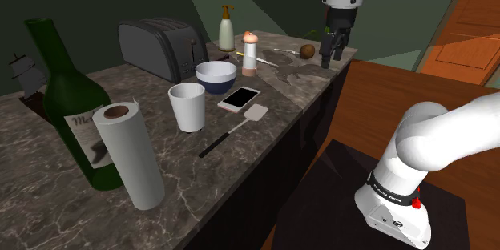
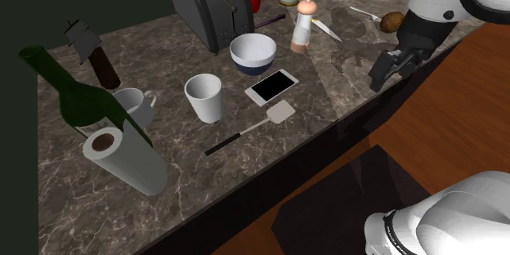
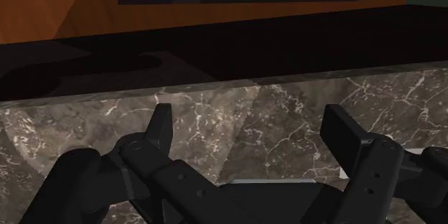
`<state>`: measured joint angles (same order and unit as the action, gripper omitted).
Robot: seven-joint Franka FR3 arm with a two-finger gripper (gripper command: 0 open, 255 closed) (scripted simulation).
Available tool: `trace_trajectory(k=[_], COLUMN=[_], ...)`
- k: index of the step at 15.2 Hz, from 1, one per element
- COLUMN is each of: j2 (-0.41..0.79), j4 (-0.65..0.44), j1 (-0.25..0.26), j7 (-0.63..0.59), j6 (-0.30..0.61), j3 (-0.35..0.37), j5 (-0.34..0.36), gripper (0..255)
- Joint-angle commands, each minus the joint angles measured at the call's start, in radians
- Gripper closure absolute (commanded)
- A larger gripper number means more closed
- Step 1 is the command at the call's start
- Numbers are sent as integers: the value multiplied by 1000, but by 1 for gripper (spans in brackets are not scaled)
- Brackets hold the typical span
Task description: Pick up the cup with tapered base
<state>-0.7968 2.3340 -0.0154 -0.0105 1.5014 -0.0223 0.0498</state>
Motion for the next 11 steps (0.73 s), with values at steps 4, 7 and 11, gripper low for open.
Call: trace_trajectory(k=[4,7,11], j2=[73,153,267], j4=[-31,-73,-143], j1=[20,39,60], j7=[-55,-107,-174], j6=[35,68,108], j3=[45,88,142], j5=[-46,-87,-130], gripper=[0,0,0])
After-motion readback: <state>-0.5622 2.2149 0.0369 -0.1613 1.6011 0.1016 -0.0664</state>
